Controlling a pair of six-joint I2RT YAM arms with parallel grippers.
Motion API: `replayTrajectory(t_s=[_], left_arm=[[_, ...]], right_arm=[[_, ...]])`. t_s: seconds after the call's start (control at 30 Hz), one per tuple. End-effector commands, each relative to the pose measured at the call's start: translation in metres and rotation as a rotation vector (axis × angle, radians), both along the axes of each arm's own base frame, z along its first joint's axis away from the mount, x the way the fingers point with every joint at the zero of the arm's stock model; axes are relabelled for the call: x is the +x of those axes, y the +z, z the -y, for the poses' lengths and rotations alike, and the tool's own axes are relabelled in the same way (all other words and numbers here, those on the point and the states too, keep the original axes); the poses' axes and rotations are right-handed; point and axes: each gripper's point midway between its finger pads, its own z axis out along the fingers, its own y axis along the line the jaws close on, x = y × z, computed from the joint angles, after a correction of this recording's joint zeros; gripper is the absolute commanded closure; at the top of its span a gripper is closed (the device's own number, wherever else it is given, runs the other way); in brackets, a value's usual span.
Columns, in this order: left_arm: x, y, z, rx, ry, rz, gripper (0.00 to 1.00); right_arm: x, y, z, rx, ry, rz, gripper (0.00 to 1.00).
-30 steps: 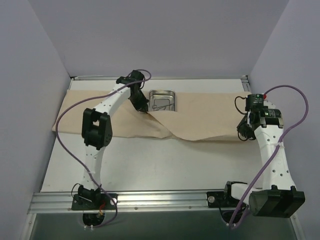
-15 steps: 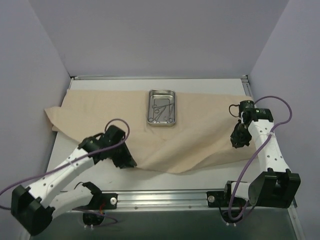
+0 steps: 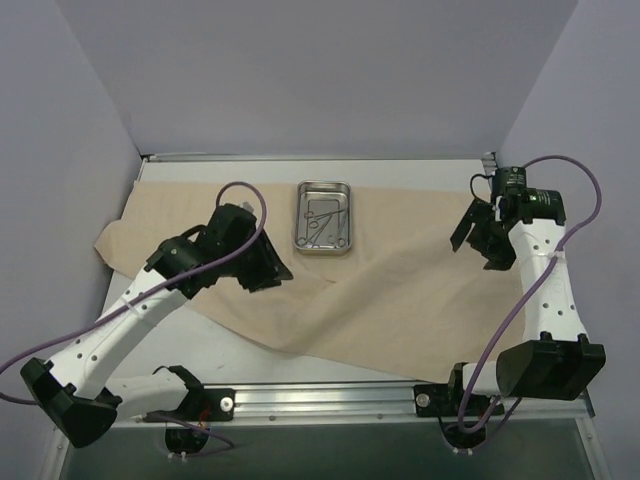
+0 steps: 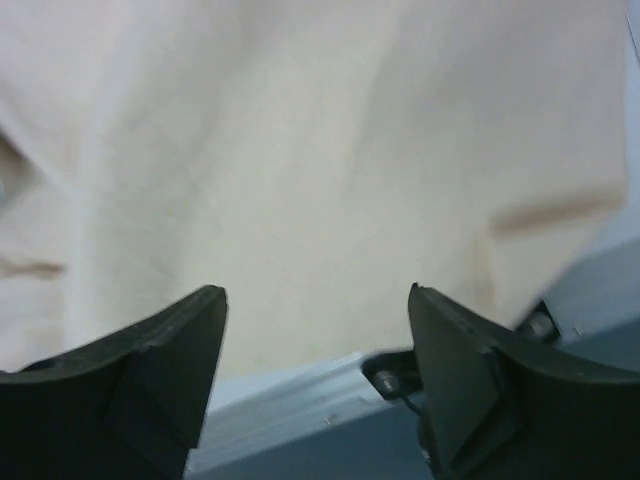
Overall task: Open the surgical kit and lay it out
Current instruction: Open the surgical kit at the center of the board, then smooth out the surgical kit at the center of the board.
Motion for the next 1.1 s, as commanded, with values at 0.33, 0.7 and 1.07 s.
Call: replayTrajectory(t_s=[0.33,0.7,1.07], left_arm=[[0.262,-0.055,-0.109,0.244,0.163,-0.001,0.98],[0.289,-0.152,-0.144,0.250,0.287,-0.315,0.93],[0.346,-0.216,-0.136,0.052,0.348,-0.375,0.94]], right_arm=[[0.223,-0.020,-0.018,0.175,-0.003,0.410,1.00],[0.240,-0.120,-0.014,0.175,0.011,0.228,1.00],[0.271,-0.204,0.003,0.175,-0.014,0.184,1.00]])
